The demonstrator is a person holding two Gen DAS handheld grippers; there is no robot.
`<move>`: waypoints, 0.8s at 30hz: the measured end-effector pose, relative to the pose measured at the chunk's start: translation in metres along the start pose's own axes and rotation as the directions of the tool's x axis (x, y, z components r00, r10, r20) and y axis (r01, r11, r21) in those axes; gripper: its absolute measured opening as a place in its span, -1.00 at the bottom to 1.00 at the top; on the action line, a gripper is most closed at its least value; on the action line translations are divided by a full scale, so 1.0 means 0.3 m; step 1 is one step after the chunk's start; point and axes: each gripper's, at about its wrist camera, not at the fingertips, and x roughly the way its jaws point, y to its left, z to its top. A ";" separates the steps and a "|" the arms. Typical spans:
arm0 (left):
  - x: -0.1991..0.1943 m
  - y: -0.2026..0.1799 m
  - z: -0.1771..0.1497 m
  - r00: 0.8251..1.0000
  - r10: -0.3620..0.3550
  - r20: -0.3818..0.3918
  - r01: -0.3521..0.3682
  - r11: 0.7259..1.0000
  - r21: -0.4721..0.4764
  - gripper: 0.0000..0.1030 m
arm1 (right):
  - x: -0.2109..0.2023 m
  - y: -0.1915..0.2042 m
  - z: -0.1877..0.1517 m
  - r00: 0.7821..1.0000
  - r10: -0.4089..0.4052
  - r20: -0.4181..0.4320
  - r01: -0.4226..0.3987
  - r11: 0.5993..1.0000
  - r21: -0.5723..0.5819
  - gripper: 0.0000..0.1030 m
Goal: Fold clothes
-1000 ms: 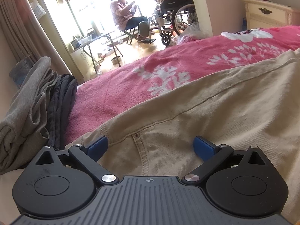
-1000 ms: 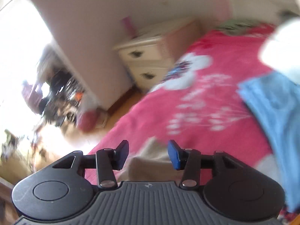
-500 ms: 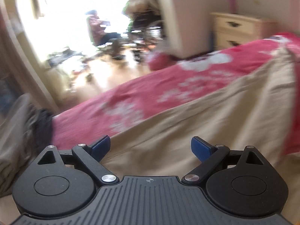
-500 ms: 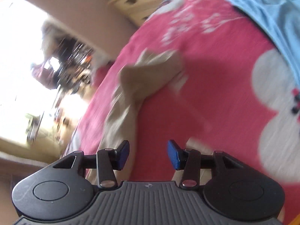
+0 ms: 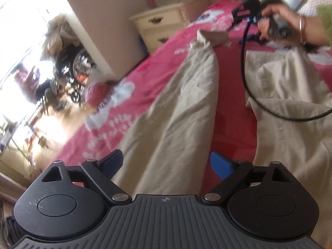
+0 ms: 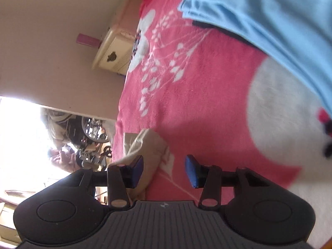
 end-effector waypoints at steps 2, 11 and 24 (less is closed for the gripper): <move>0.038 -0.026 -0.003 1.000 0.002 -0.030 -0.002 1.000 0.002 0.41 | 0.041 0.011 0.026 0.999 0.025 -0.030 -0.025 1.000 -0.001 -0.08; 0.031 -0.072 -0.055 0.998 0.024 -0.055 -0.020 0.997 0.081 0.22 | 0.066 0.104 0.043 0.999 0.021 0.045 -0.016 0.994 -0.112 -0.85; 0.039 0.035 -0.082 0.999 0.017 -0.035 -0.017 1.000 -0.011 0.26 | -0.341 0.540 -0.124 0.949 0.129 0.288 0.072 0.799 -0.597 -0.87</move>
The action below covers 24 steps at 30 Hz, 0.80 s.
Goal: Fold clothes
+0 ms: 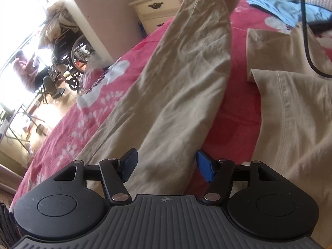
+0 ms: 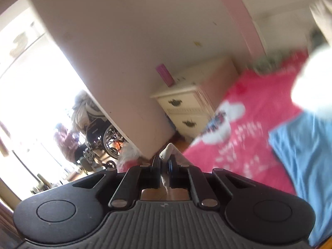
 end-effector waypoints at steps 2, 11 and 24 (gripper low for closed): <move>0.012 0.010 0.000 1.000 0.020 -0.010 -0.020 1.000 -0.016 0.31 | 0.077 0.047 0.004 0.999 -0.035 -0.032 0.033 0.999 -0.042 -0.87; 0.058 0.054 0.001 0.998 0.044 -0.052 -0.050 0.990 -0.131 0.44 | 0.332 -0.142 -0.055 0.969 -0.083 -0.231 0.121 0.980 0.157 -0.25; 0.063 0.090 -0.001 0.997 0.048 -0.065 -0.061 0.978 -0.202 0.50 | 0.246 -0.404 -0.220 0.945 -0.050 -0.323 0.119 0.974 0.195 -0.30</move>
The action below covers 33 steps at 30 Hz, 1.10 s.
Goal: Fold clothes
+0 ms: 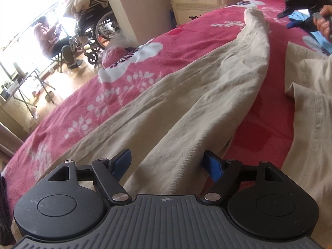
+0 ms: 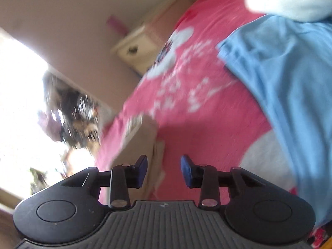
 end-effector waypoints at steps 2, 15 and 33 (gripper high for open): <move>0.003 -0.005 0.003 1.000 0.012 -0.004 -0.012 1.000 -0.001 0.50 | 0.050 0.033 -0.013 0.998 -0.054 -0.013 0.053 0.998 -0.046 -0.31; 0.005 0.011 0.008 1.000 0.017 -0.021 -0.018 0.999 -0.039 0.50 | 0.194 0.037 -0.029 0.999 -0.013 -0.040 0.015 0.999 0.035 -0.63; -0.165 0.184 0.004 0.998 0.047 0.031 -0.039 0.975 -0.217 0.57 | -0.026 0.099 0.061 0.992 0.002 0.124 -0.001 1.000 -0.014 -0.98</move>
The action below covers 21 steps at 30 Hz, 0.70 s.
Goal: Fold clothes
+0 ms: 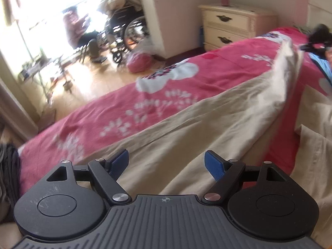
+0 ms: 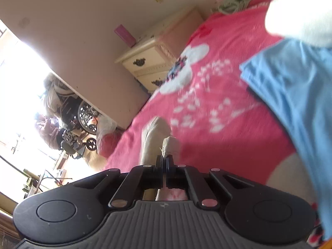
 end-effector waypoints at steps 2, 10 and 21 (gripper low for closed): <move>0.018 0.014 -0.014 0.999 0.020 -0.029 -0.020 1.000 -0.006 0.57 | -0.039 0.001 0.027 1.000 -0.004 0.017 0.004 1.000 -0.001 -0.98; 0.097 0.002 -0.095 0.973 0.232 -0.009 -0.226 0.955 0.193 0.57 | -0.201 -0.019 0.071 0.998 0.045 0.039 -0.046 0.998 0.041 -0.98; 0.126 0.027 -0.162 0.968 0.252 -0.020 -0.242 0.947 0.210 0.58 | -0.214 -0.285 -0.027 0.983 -0.168 -0.075 0.172 0.984 0.049 -0.95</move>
